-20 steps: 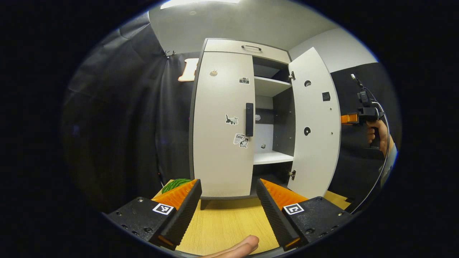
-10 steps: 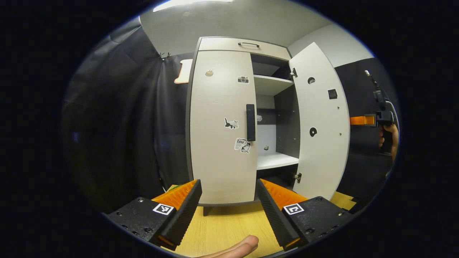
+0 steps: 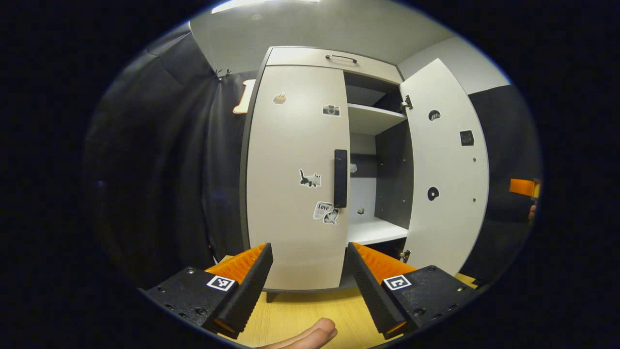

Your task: Open the right door of the double-door shoe cabinet with the right hand, and open the left door with the left hand.

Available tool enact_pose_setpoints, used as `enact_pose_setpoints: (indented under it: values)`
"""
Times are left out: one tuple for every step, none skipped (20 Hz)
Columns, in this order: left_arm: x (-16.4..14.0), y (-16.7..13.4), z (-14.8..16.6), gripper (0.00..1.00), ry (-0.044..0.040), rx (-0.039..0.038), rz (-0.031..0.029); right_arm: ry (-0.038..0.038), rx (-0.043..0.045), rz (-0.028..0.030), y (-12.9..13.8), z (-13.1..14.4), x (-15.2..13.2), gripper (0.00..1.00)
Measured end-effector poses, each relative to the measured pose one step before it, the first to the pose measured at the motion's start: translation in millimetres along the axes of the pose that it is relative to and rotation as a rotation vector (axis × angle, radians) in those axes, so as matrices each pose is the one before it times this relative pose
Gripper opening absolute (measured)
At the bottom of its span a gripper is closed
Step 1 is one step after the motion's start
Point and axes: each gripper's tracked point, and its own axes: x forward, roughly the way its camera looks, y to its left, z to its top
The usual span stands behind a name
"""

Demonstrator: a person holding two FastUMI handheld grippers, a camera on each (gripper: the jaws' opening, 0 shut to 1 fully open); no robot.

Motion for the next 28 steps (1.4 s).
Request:
enact_pose_setpoints:
  values:
    - [9.04,-1.26,6.08,0.95,-0.01277,-0.00406,-0.00026,-0.00405,-0.0035,0.00505,6.86,-3.92,-7.68,0.99]
    - [10.36,-2.75,7.25,0.95,-0.01376,-0.00467,-0.00722,0.00018,-0.00998,0.0018,6.12,-6.74,-6.87,0.99]
    - [11.02,-1.98,6.61,0.95,-0.00847,-0.00786,-0.00244,-0.00122,-0.01241,0.00328,6.96,-4.81,-5.27,0.99]
    - [12.06,-2.55,7.95,0.95,-0.01221,-0.00929,-0.00387,-0.00314,-0.01393,0.00588,8.16,-4.43,-6.28,0.99]
    - [11.18,-4.6,5.58,0.95,-0.00345,-0.00616,-0.01085,-0.00423,-0.0053,0.00974,8.8,-4.15,-4.71,0.95]
    - [11.62,-4.86,6.79,0.97,-0.00737,-0.00228,-0.00889,-0.00474,-0.00033,0.00557,7.55,-3.63,-3.85,0.99]
    - [9.39,-3.63,4.33,0.95,-0.00242,0.00061,-0.00691,-0.00051,0.00606,0.00088,5.33,-3.35,-3.29,0.99]
    - [10.82,-2.53,3.52,0.95,0.00032,-0.00935,0.00178,-0.00009,0.00755,0.00815,5.54,-4.76,-3.27,0.99]
    - [9.23,-3.15,-0.96,0.95,0.01545,-0.00123,-0.00158,0.00097,0.00809,0.007,5.88,-3.49,-1.22,0.99]
    - [11.09,-3.61,2.41,0.95,0.00376,-0.0005,-0.00364,0.00098,0.00986,0.00921,4.64,-4.04,-2.39,0.99]
    - [10.75,-1.32,2.23,0.95,-0.00199,0.0075,0.00905,0.00246,0.00371,0.00532,4.95,-3.6,-2.81,0.99]
    - [11.98,2.42,3.44,0.95,-0.01008,0.00759,0.02378,-0.00102,-0.00082,0.00551,2.8,-3.79,-2.25,0.99]
    - [11.0,0.61,-0.49,0.95,0.00767,0.01162,0.01595,0.00111,-0.00251,0.00394,2.83,-2.95,-2.38,0.99]
    - [11.49,-5.81,1.12,0.95,-0.00167,0.0079,-0.00999,-0.00078,-0.00052,0.00643,4.23,-2.79,-1.7,0.99]
    - [9.74,-6.26,2.41,0.94,-0.00416,0.01046,-0.01356,-0.00071,0.00144,0.01033,4.56,-2.14,-1.27,0.99]
    - [9.05,-3.18,0.37,0.9,-0.00736,0.00463,-0.00873,0.00536,0.00205,0.01842,5.4,-4.69,-0.99,0.99]
    - [8.63,-1.12,2.23,0.94,-0.01207,0.01059,-0.00396,0.00379,0.00432,0.01366,4.79,-3.1,-1.28,0.99]
    - [7.45,-2.98,-0.88,0.94,-0.00184,0.00187,-0.00817,0.00315,0.00673,0.00059,0.47,-2.24,1.1,0.99]
    - [6.24,-3.64,-1.51,0.94,0.00421,0.00878,-0.0124,0.0077,0.00325,-0.00319,-1.53,-4.07,0.06,0.99]
    - [5.05,2.28,-2.33,0.94,0.00327,0.01344,0.0123,0.00552,0.00388,-0.00116,-1.3,-4.59,-0.07,0.99]
    - [5.59,2.91,-2.26,0.94,0.01103,0.01124,0.01997,0.00104,0.00613,0.00414,-1.22,-2.71,-0.51,0.99]
    - [5.42,1.82,-1.58,0.95,-0.0025,0.00254,0.0113,0.004,0.0076,0.00413,-0.42,-3.34,0.69,0.99]
    - [4.6,1.45,-0.87,0.95,-0.00246,-0.00437,0.01189,0.00784,0.00789,-0.00165,-2.71,-4.19,0.71,0.99]
    - [4.21,-0.3,-3.29,0.95,0.00689,-0.00018,0.00078,0.00477,0.00866,-0.00883,-4.17,-2.1,-1.13,0.99]
    - [-3.21,0.6,1.04,0.94,0.00017,0.01097,0.0109,-0.00034,0.00625,-0.00899,-5.64,-0.89,-2.05,0.99]
    - [4.59,1.69,2.03,0.93,-0.00759,0.00888,0.016,-0.00459,0.00733,-0.00666,-3.27,0.31,-1.09,0.99]
    - [0.12,2.55,-0.07,0.89,0.01464,0.02413,0.01965,-0.003,0.00651,-0.00562,-2.99,-1.2,-1.69,0.99]
    - [-0.87,-0.01,0.35,0.85,-0.00337,-0.00052,0.00719,-0.00071,0.00385,-0.00109,-2.26,-0.41,-1.46,0.99]
